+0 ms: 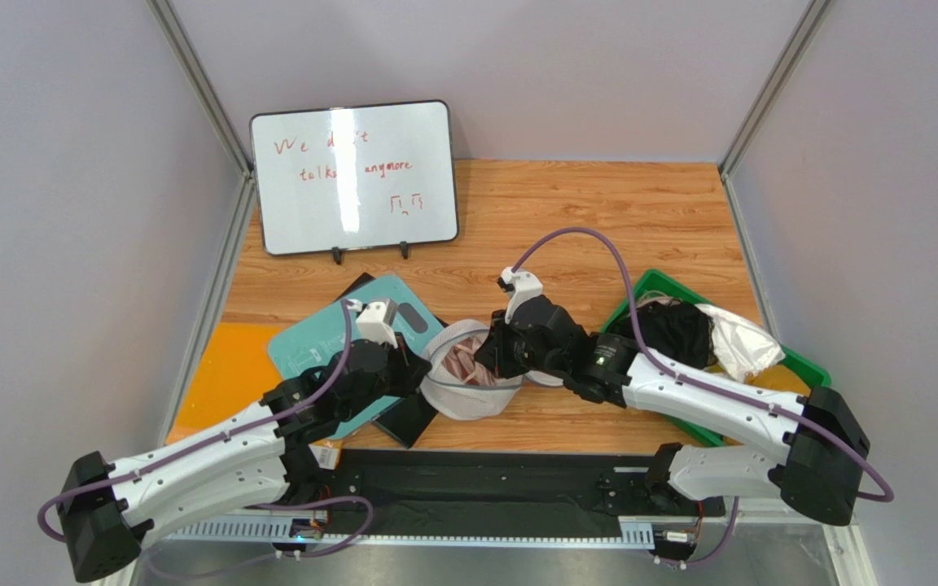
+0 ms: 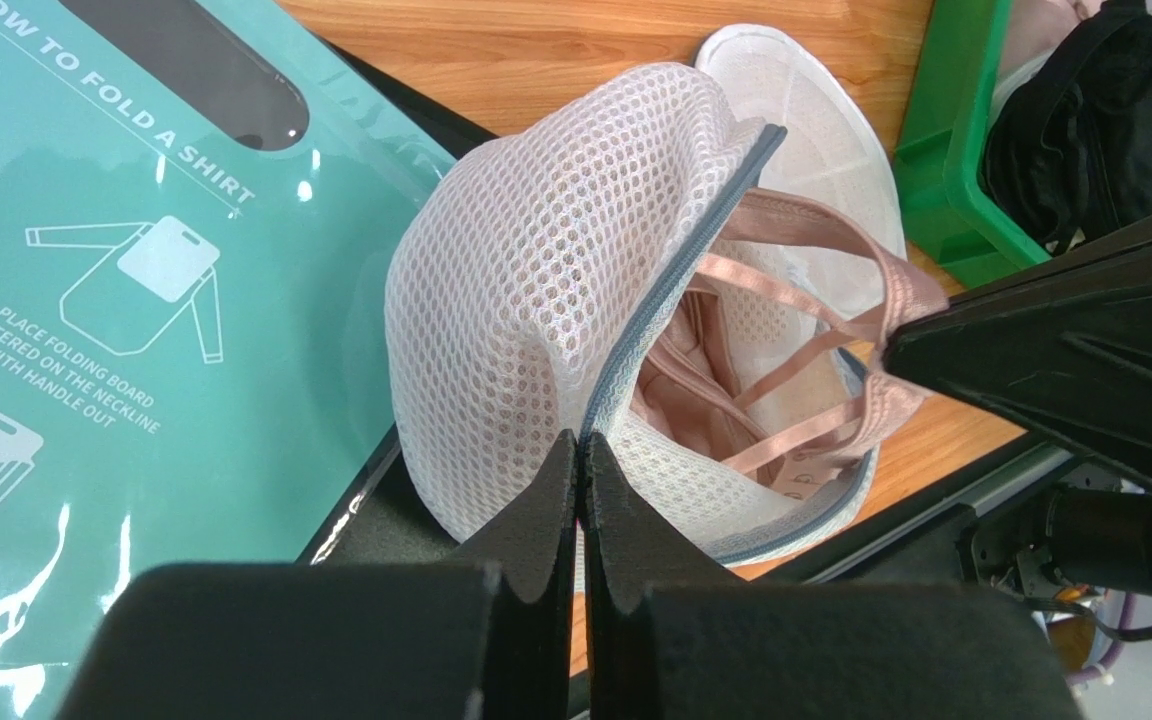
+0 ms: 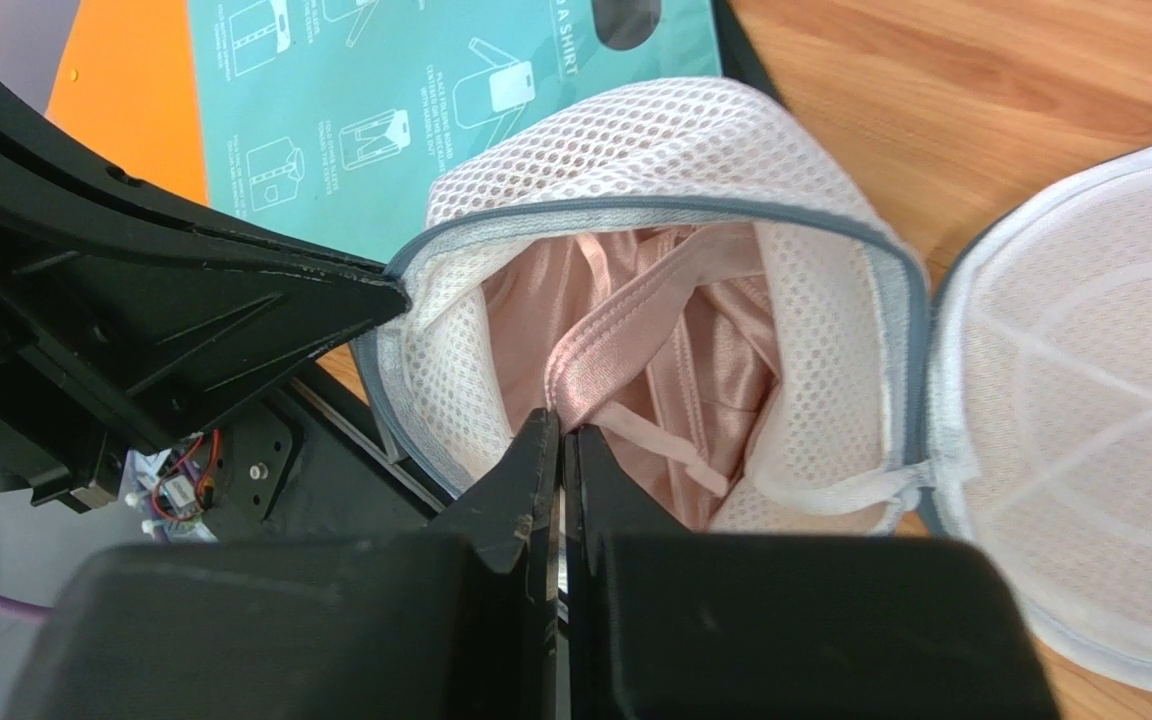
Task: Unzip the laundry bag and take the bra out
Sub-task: Pick up the bra from the laundry bag.
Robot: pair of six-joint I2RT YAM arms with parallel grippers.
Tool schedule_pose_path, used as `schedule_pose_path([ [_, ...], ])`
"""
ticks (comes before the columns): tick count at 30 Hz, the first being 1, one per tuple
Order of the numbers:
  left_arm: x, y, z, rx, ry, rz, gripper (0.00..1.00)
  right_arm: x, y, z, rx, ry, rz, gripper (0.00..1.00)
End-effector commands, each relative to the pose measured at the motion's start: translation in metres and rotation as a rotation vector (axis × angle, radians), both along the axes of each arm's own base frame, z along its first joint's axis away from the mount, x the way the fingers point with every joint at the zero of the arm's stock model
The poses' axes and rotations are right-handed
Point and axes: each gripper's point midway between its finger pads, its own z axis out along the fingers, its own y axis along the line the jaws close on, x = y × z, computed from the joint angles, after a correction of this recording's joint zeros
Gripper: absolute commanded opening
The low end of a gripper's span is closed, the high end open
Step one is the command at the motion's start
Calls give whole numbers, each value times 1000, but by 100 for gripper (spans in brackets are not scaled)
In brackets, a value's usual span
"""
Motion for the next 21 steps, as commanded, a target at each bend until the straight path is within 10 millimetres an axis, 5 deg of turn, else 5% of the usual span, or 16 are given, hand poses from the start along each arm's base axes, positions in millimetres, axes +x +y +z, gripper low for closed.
schedule_pose_path([
  [1,2,3,7,-26,-4,26,0,8,-11,37,27,-104,-36,0],
  [13,-6,7,-6,-24,34,22,0,25,-23,98,66,-247,-70,0],
  [21,1,3,8,-36,6,33,0,-16,-7,135,154,-218,175,0],
])
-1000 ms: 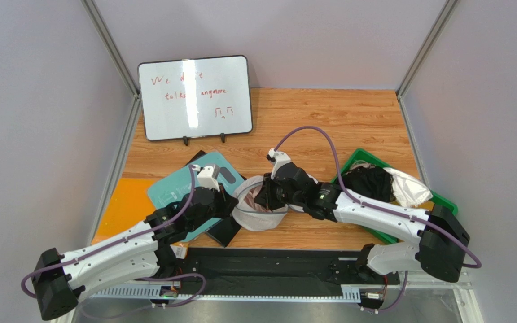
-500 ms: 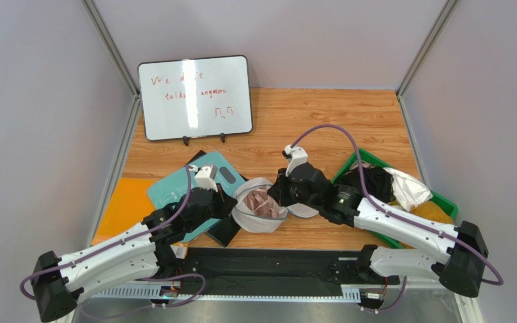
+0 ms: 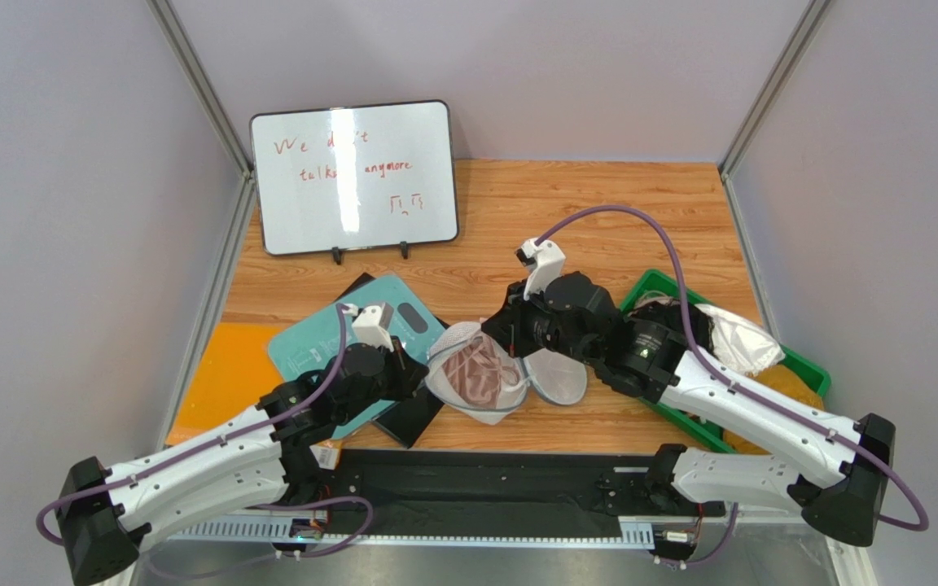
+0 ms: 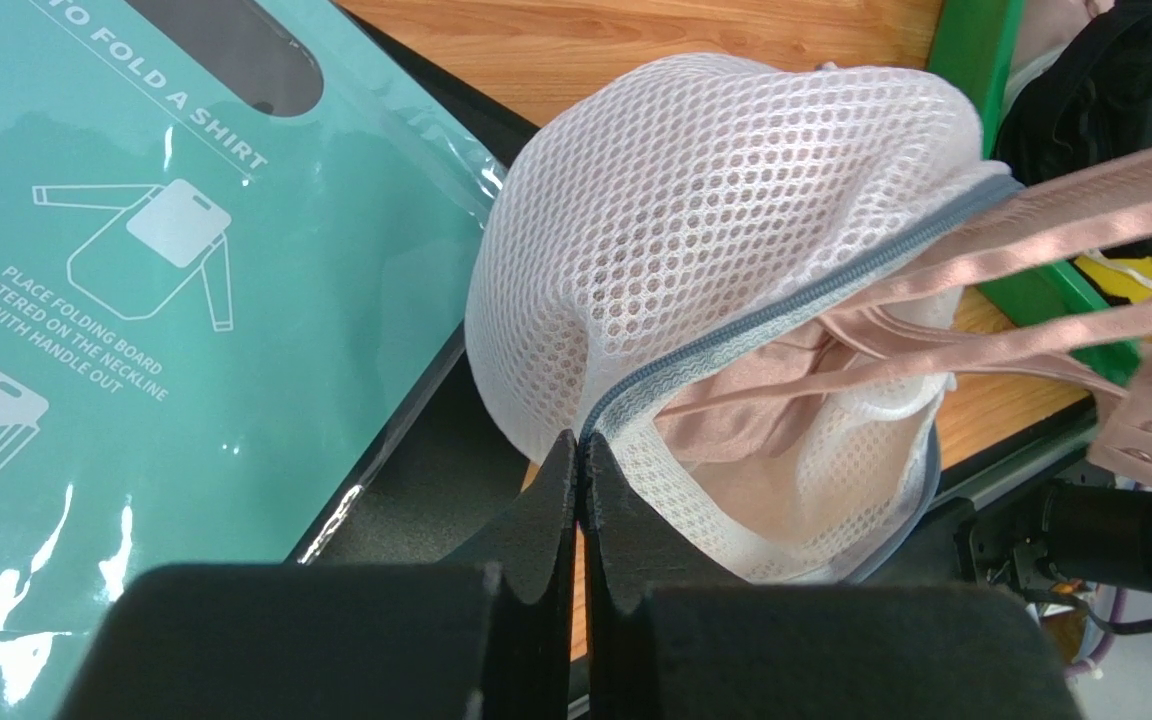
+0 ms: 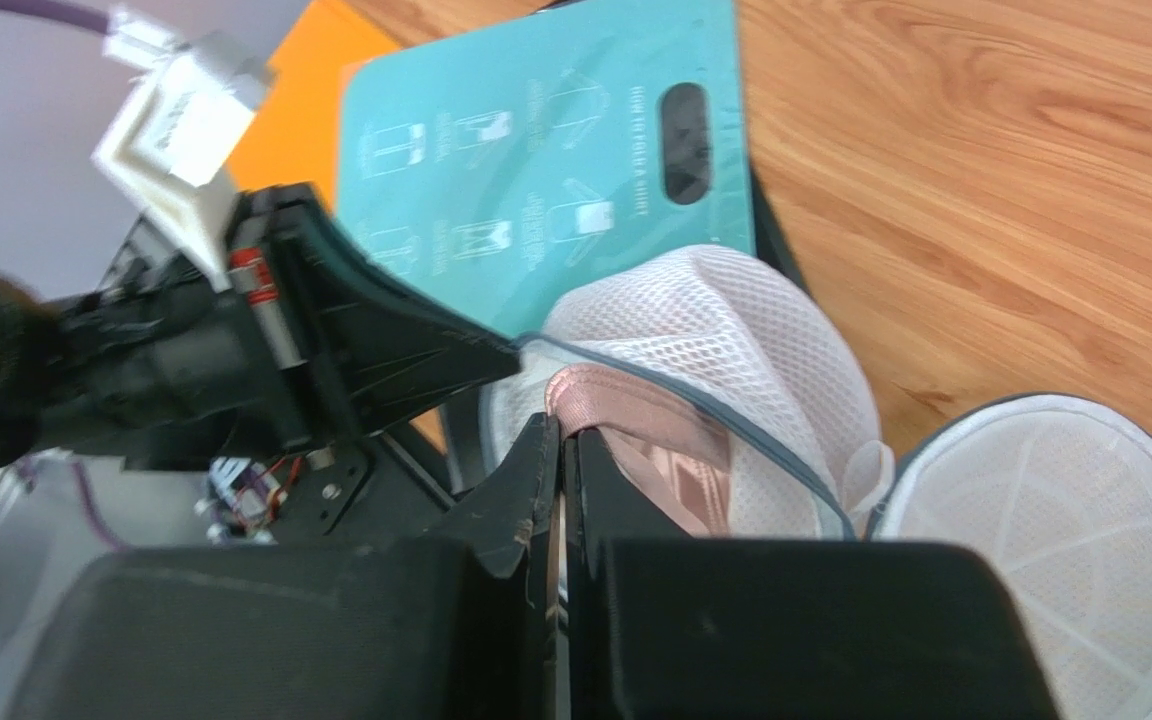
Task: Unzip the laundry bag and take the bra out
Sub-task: Pick up the bra from the laundry bag.
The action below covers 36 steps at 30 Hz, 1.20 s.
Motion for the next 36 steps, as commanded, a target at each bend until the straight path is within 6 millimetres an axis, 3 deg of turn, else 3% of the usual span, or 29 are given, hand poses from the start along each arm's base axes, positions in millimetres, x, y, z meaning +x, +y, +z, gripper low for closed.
schedule_pose_path([
  [1,9,-4,18,-32,-29,23,0,-31,8,48,87,-33,197,0],
  [4,14,-10,32,-45,-56,19,0,-54,8,47,87,0,313,0],
  [7,21,-17,53,-60,-92,14,0,-72,5,35,63,42,392,0],
  [11,31,-31,64,-58,-104,0,0,-92,4,13,39,117,481,0],
  [15,37,-53,79,-107,-116,-41,0,-95,2,-8,4,166,476,0],
  [18,43,-66,79,-101,-111,-65,0,-102,8,-8,45,176,511,0],
  [23,50,-80,60,-54,-56,-91,0,-102,11,13,89,127,510,0],
  [31,47,-81,17,-18,46,-102,0,-95,-10,59,122,-9,440,0],
  [36,44,-81,8,-24,66,-105,0,-89,-26,87,138,-91,379,0],
])
